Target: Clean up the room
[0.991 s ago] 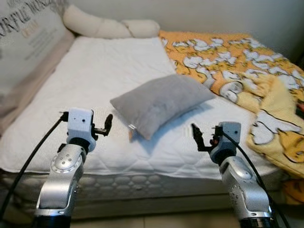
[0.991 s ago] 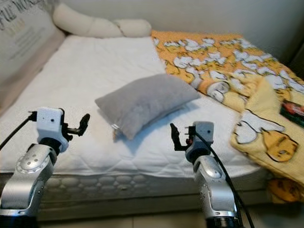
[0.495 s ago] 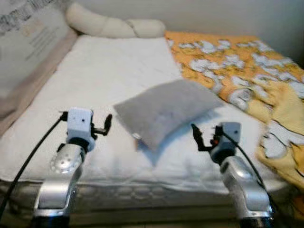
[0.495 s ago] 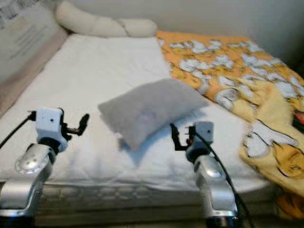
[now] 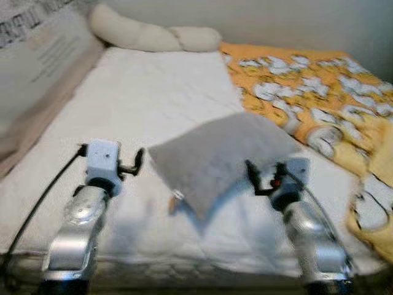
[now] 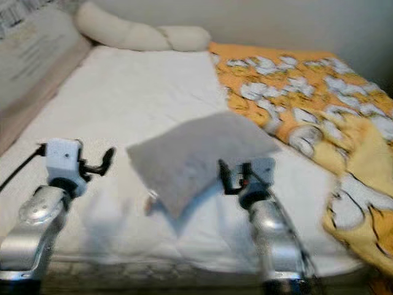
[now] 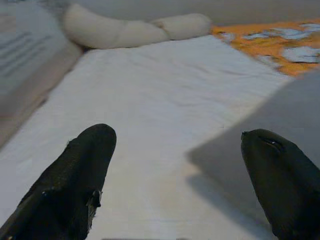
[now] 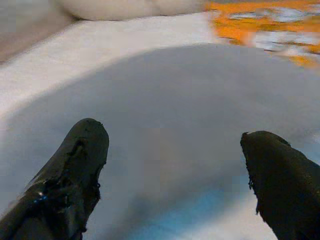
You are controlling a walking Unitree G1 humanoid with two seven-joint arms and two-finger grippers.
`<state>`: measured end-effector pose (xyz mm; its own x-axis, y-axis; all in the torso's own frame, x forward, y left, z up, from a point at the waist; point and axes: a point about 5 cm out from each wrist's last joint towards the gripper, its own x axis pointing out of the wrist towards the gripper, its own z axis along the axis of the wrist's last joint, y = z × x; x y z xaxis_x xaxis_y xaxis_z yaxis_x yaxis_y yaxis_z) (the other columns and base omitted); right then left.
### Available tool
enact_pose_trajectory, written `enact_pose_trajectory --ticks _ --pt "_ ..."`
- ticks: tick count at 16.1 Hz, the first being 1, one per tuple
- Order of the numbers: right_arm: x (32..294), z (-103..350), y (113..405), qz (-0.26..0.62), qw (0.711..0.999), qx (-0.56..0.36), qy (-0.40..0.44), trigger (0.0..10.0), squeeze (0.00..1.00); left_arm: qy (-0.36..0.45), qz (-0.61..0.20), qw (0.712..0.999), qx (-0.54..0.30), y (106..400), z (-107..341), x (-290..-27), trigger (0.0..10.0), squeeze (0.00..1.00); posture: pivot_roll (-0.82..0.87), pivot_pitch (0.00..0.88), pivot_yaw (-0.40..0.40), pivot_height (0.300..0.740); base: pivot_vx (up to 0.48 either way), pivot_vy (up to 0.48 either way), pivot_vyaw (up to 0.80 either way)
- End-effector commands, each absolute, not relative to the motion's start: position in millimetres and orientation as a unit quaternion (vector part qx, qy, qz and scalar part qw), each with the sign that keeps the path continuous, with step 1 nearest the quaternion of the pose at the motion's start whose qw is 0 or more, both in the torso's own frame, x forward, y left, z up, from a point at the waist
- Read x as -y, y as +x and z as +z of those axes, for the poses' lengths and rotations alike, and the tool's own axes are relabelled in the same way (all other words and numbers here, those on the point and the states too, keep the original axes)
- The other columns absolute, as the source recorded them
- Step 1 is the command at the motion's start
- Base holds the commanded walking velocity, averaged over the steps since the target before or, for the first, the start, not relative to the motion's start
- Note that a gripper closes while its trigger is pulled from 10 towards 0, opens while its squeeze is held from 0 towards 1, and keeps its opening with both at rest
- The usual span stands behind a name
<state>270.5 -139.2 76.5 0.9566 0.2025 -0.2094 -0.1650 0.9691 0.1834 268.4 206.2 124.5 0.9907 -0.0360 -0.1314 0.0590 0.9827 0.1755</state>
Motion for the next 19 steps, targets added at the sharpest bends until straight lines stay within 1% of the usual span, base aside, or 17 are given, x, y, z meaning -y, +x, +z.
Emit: enact_pose_trajectory --ticks 1,4,5,10,11,12,14,15,17,18,19 --pt "150 80 272 0.079 0.989 -0.109 0.069 10.0 0.0 0.088 -0.036 0.994 -0.056 271 128 -199 10.0 0.22 -0.01 0.0 -0.046 0.74 0.349 0.0 0.0" --pt "150 80 272 0.079 0.989 -0.109 0.068 10.0 0.0 0.084 -0.035 0.994 -0.053 270 128 -199 10.0 0.2 -0.01 0.0 -0.046 0.74 0.31 0.0 0.0" --pt "150 79 272 0.079 0.989 -0.11 0.068 10.0 0.0 0.088 -0.035 0.994 -0.056 270 127 -199 10.0 0.18 -0.01 0.0 -0.046 0.74 0.0 0.0 0.0" --pt "152 81 272 0.073 0.989 -0.105 0.076 10.0 0.0 0.097 -0.043 0.992 -0.062 270 127 -198 10.0 0.18 -0.01 0.0 -0.047 0.74 0.0 0.0 0.0" --pt "154 82 273 0.066 0.988 -0.102 0.091 10.0 0.87 0.099 -0.046 0.992 -0.064 270 126 -198 10.0 0.18 -0.02 0.0 -0.044 0.74 0.0 0.0 0.0" --pt "157 84 273 0.057 0.988 -0.096 0.11 10.0 1.0 0.102 -0.053 0.991 -0.066 269 126 -197 10.0 0.18 -0.02 0.0 -0.043 0.74 0.0 0.0 0.0" --pt "164 86 275 0.033 0.985 -0.089 0.143 10.0 1.0 0.118 -0.083 0.987 -0.069 267 126 -192 10.0 0.17 -0.02 0.0 -0.041 0.74 0.0 0.0 0.0" --pt "180 81 281 -0.022 0.987 -0.101 0.127 10.0 1.0 0.143 -0.148 0.975 -0.076 261 126 -185 10.0 0.17 -0.03 0.0 -0.035 0.74 0.0 0.0 0.0" --pt "182 78 287 -0.015 0.984 -0.112 0.137 10.0 1.0 0.155 -0.177 0.968 -0.088 257 125 -186 10.0 0.16 -0.04 0.0 -0.025 0.74 0.0 0.0 0.0" --pt "183 74 294 -0.022 0.977 -0.136 0.16 10.0 1.0 0.16 -0.201 0.962 -0.095 256 125 -188 10.0 0.17 -0.04 0.0 -0.021 0.74 0.0 0.0 0.0" --pt "182 73 304 -0.042 0.963 -0.143 0.224 10.0 1.0 0.17 -0.236 0.952 -0.099 254 126 -187 10.0 0.17 -0.03 0.0 -0.02 0.74 0.0 0.0 0.0"
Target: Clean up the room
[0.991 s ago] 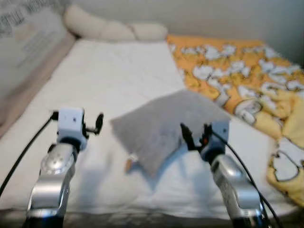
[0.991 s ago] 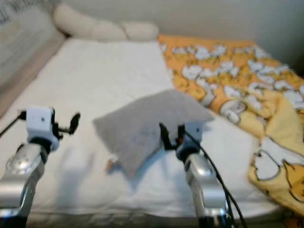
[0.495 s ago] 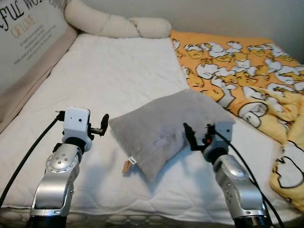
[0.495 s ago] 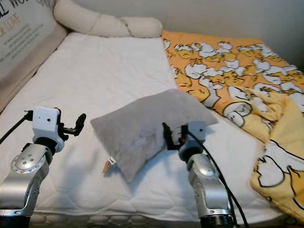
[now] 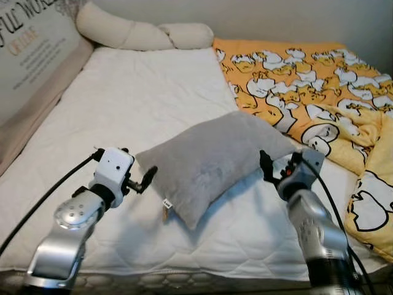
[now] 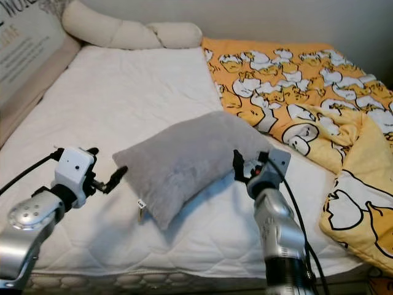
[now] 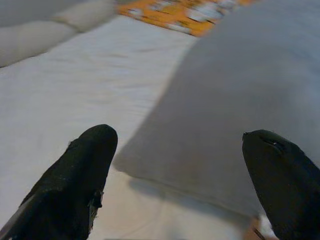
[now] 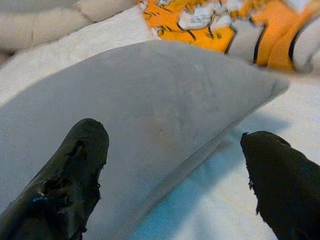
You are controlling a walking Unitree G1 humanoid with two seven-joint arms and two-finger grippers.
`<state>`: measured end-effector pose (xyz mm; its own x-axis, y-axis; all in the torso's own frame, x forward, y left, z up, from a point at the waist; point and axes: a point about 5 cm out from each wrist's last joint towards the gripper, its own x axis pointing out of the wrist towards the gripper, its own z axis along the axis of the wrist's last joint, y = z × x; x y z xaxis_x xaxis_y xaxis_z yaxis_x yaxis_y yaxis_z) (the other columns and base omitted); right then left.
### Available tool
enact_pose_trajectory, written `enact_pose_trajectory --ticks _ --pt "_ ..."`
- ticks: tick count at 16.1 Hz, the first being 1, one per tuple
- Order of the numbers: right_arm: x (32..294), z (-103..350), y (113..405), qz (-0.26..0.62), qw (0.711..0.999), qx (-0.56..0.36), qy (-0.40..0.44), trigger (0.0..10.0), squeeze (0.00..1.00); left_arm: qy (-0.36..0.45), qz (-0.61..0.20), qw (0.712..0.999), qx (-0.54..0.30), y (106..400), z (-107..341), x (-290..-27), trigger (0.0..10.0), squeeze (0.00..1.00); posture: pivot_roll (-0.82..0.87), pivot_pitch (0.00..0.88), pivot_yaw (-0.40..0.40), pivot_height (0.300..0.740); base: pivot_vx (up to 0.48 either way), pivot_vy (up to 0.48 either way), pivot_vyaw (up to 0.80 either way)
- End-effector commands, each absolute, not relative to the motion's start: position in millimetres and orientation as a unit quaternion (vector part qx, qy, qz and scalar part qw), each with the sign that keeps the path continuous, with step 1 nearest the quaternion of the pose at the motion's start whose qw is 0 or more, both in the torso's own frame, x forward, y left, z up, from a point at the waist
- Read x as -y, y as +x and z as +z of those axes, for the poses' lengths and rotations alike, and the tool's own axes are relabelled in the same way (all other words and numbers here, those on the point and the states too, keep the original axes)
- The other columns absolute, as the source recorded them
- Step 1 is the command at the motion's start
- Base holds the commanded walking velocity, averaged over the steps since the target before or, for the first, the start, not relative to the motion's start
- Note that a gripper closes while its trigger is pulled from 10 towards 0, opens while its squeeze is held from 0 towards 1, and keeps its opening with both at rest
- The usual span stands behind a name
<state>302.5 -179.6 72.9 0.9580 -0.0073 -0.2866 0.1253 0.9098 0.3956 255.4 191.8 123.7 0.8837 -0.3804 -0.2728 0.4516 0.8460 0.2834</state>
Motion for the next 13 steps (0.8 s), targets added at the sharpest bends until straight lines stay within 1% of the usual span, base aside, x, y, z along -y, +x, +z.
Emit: enact_pose_trajectory --ticks 1,2,3,4,5,6,7,11,12,13 --pt "181 72 310 -0.055 0.951 -0.151 0.264 10.0 1.0 0.177 -0.259 0.944 -0.102 253 128 -186 10.0 0.17 -0.04 0.0 -0.014 0.74 0.0 0.0 0.0" --pt "179 70 312 -0.054 0.946 -0.16 0.278 10.0 1.0 0.178 -0.267 0.942 -0.102 253 128 -185 10.0 0.17 -0.04 0.0 -0.015 0.74 0.0 0.0 0.0" --pt "170 63 321 -0.035 0.921 -0.19 0.338 10.0 1.0 0.183 -0.291 0.933 -0.108 252 130 -185 10.0 0.16 -0.03 0.0 -0.019 0.74 0.0 0.0 0.0" --pt "163 60 326 -0.017 0.902 -0.203 0.381 10.0 1.0 0.189 -0.305 0.926 -0.114 251 130 -186 10.0 0.16 -0.02 0.0 -0.023 0.74 0.0 0.0 0.0" --pt "156 58 330 -0.004 0.887 -0.212 0.41 10.0 1.0 0.195 -0.314 0.922 -0.12 248 129 -188 10.0 0.16 -0.02 0.0 -0.025 0.74 0.0 0.0 0.0" --pt "144 51 330 0.005 0.863 -0.25 0.439 10.0 1.0 0.2 -0.323 0.916 -0.131 243 128 -191 10.0 0.17 -0.01 0.0 -0.037 0.74 0.0 0.0 0.0" --pt "142 48 330 0.003 0.861 -0.26 0.437 10.0 1.0 0.199 -0.324 0.915 -0.133 241 128 -191 10.0 0.17 0.0 0.0 -0.04 0.74 0.0 0.0 0.0" --pt "120 42 334 0.007 0.817 -0.298 0.494 10.0 1.0 0.198 -0.332 0.91 -0.148 233 128 -195 10.0 0.16 0.01 0.0 -0.033 0.74 0.0 0.0 0.0" --pt "118 43 336 0.005 0.812 -0.3 0.5 10.0 1.0 0.199 -0.333 0.91 -0.149 233 128 -195 10.0 0.17 0.01 0.0 -0.033 0.74 0.0 0.0 0.0" --pt "114 43 337 0.005 0.81 -0.31 0.498 10.0 0.0 0.199 -0.335 0.909 -0.15 234 129 -193 10.0 0.17 0.01 0.0 -0.034 0.74 0.0 0.0 0.0"
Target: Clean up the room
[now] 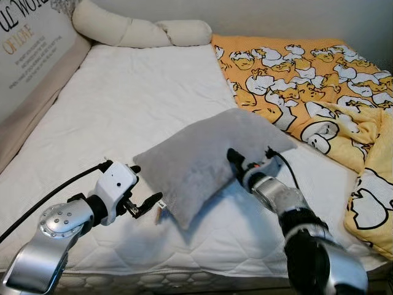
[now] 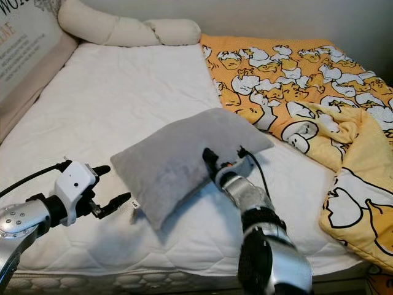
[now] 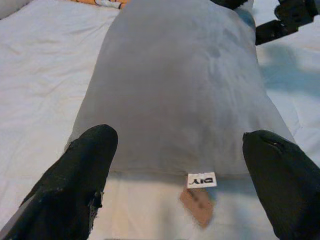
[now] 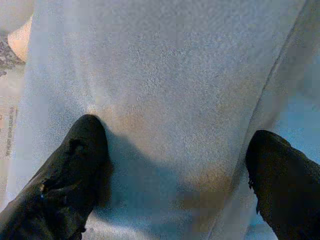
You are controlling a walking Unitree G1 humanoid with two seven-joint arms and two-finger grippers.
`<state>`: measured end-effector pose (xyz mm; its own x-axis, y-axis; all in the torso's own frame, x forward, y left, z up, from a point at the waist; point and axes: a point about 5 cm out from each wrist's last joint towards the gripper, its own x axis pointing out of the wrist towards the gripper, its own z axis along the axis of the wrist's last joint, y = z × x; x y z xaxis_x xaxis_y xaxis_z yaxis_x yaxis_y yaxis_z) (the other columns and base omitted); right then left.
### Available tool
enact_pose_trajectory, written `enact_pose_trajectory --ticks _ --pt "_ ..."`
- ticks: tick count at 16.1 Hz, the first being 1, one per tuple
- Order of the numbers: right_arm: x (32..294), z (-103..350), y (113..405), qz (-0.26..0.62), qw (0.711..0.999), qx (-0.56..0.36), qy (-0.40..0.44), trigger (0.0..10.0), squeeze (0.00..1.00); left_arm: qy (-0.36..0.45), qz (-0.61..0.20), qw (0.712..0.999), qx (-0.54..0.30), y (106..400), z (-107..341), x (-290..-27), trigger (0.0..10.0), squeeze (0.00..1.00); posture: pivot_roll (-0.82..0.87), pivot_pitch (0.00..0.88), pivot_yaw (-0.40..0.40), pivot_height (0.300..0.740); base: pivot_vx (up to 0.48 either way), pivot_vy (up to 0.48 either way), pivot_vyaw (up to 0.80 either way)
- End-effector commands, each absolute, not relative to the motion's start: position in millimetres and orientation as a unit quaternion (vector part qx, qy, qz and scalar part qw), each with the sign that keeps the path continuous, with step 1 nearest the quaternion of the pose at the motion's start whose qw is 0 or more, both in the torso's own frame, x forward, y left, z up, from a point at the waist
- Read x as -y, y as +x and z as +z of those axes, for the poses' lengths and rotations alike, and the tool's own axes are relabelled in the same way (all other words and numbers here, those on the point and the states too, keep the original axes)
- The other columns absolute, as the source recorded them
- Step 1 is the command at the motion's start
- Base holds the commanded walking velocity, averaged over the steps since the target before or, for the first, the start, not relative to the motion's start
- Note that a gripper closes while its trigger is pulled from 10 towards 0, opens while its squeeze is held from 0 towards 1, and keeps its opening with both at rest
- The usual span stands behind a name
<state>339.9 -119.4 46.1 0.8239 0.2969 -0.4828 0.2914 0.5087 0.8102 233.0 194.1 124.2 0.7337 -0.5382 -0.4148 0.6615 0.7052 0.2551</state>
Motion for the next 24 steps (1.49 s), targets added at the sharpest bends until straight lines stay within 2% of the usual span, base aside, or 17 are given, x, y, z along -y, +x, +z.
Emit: enact_pose_trajectory --ticks 1,2,3,4,17,20,22,24 --pt "113 41 337 0.001 0.814 -0.318 0.487 10.0 0.0 0.199 -0.337 0.908 -0.149 234 130 -192 10.0 0.17 0.03 0.0 -0.047 0.74 0.0 0.0 0.0" --pt "112 39 336 0.007 0.821 -0.327 0.468 10.0 0.0 0.196 -0.336 0.909 -0.147 233 131 -189 10.0 0.18 0.03 0.0 -0.056 0.74 0.0 0.0 0.0" --pt "112 39 336 0.005 0.822 -0.327 0.467 7.9 0.0 0.195 -0.335 0.91 -0.146 233 131 -189 10.0 0.17 0.03 0.0 -0.058 0.74 0.0 0.0 0.0" --pt "112 39 337 0.0 0.82 -0.323 0.472 0.0 0.0 0.192 -0.333 0.911 -0.146 232 131 -188 10.0 0.18 0.03 0.0 -0.062 0.74 0.0 0.0 0.0" --pt "113 34 335 -0.008 0.833 -0.332 0.441 0.0 0.0 0.186 -0.323 0.916 -0.149 232 126 -182 10.0 0.18 0.03 0.0 -0.073 0.74 0.0 0.0 0.0" --pt "114 35 336 -0.008 0.834 -0.326 0.444 0.0 0.0 0.166 -0.328 0.916 -0.159 233 125 -180 10.0 0.18 0.03 0.0 -0.065 0.74 0.0 0.0 0.0" --pt "115 38 338 -0.008 0.836 -0.321 0.446 0.0 0.0 0.133 -0.316 0.927 -0.154 238 130 -179 10.0 0.18 0.03 0.0 -0.066 0.74 0.0 0.0 0.0" --pt "115 40 340 -0.01 0.835 -0.318 0.449 0.0 0.0 0.137 -0.308 0.93 -0.15 239 130 -180 10.0 0.18 0.03 0.0 -0.063 0.74 0.0 0.0 0.0"
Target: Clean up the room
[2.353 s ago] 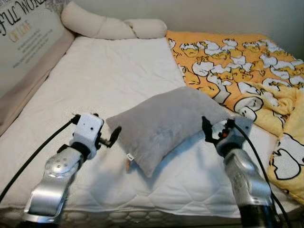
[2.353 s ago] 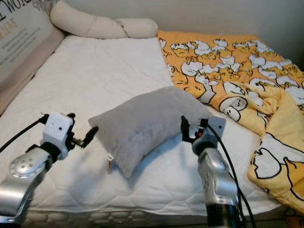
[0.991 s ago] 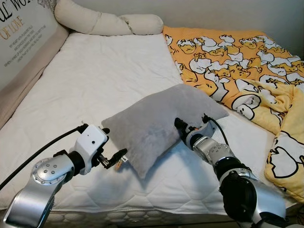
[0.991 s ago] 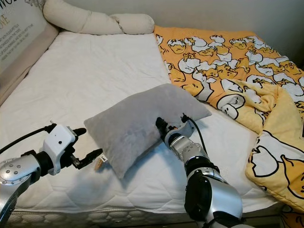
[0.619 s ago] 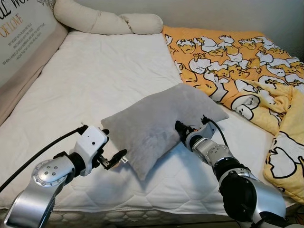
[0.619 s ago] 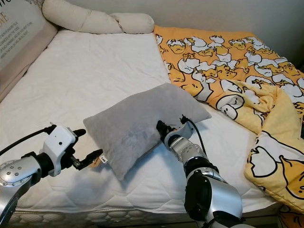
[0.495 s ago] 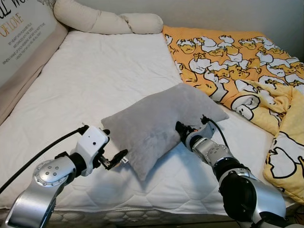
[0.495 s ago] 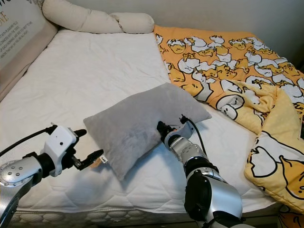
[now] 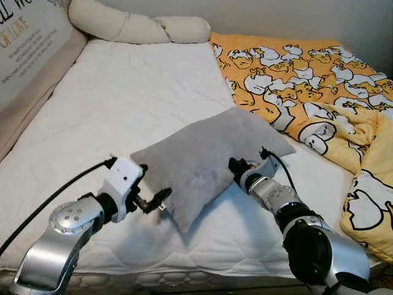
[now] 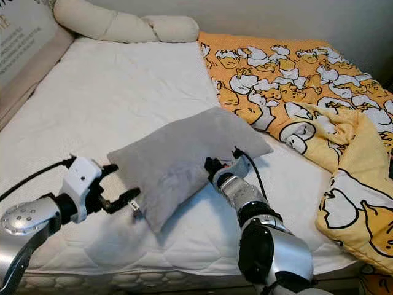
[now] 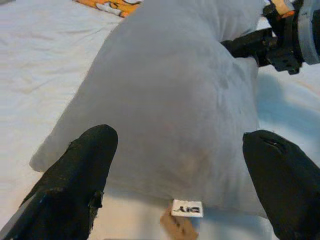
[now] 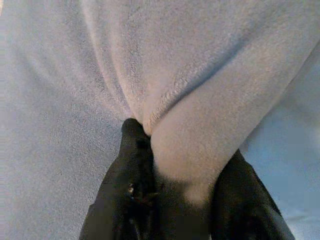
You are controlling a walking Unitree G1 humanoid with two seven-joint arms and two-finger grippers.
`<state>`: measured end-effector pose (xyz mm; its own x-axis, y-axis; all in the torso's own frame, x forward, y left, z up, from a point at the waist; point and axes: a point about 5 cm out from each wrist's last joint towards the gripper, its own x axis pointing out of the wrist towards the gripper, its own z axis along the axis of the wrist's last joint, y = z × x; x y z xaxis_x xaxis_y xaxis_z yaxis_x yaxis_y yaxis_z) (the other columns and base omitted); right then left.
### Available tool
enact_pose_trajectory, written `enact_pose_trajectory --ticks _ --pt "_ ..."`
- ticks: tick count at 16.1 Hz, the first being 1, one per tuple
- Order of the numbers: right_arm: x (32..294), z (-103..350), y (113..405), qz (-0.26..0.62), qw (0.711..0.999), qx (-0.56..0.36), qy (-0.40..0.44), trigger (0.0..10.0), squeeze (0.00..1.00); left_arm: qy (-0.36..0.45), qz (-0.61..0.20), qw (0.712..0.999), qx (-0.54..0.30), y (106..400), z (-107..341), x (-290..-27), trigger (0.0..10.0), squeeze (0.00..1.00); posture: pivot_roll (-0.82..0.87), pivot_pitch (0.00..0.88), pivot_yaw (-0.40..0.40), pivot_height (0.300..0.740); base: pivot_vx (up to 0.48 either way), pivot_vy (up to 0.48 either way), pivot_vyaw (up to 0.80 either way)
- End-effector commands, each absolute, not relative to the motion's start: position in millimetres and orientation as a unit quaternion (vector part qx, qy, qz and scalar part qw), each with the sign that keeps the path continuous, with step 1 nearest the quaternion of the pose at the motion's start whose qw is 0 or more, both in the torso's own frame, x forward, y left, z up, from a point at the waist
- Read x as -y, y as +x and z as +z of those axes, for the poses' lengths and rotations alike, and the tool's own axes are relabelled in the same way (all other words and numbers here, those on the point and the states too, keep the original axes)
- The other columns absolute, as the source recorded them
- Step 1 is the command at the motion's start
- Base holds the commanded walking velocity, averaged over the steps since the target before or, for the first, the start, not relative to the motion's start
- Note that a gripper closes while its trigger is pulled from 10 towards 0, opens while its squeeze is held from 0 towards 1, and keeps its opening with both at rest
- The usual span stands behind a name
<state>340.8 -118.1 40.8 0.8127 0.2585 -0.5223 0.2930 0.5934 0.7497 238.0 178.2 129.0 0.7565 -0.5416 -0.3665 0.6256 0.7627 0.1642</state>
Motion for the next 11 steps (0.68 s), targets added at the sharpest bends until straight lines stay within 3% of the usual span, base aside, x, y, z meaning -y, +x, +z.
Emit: enact_pose_trajectory --ticks 1,4,5,8,11 --pt "114 43 342 -0.007 0.835 -0.315 0.452 0.0 0.0 0.14 -0.307 0.93 -0.149 240 128 -181 10.0 0.18 0.02 0.0 -0.049 0.74 0.0 0.0 0.0" --pt "114 51 348 -0.003 0.834 -0.3 0.462 0.0 0.0 0.117 -0.313 0.931 -0.145 239 126 -177 10.0 0.25 0.01 0.0 -0.029 0.74 0.0 0.0 0.0" --pt "115 55 351 0.002 0.835 -0.296 0.464 0.0 0.0 0.087 -0.281 0.947 -0.129 243 128 -181 10.0 0.37 0.01 0.0 -0.028 0.74 0.0 0.0 0.0" --pt "114 76 364 0.034 0.834 -0.274 0.478 0.0 0.0 0.043 -0.224 0.969 -0.095 247 133 -190 10.0 0.55 0.01 0.0 -0.022 0.74 0.0 0.0 0.0" --pt "108 106 377 0.095 0.841 -0.248 0.472 0.0 0.0 0.045 -0.199 0.977 -0.066 252 142 -199 10.0 0.51 0.0 0.0 -0.013 0.74 0.0 0.0 0.0"
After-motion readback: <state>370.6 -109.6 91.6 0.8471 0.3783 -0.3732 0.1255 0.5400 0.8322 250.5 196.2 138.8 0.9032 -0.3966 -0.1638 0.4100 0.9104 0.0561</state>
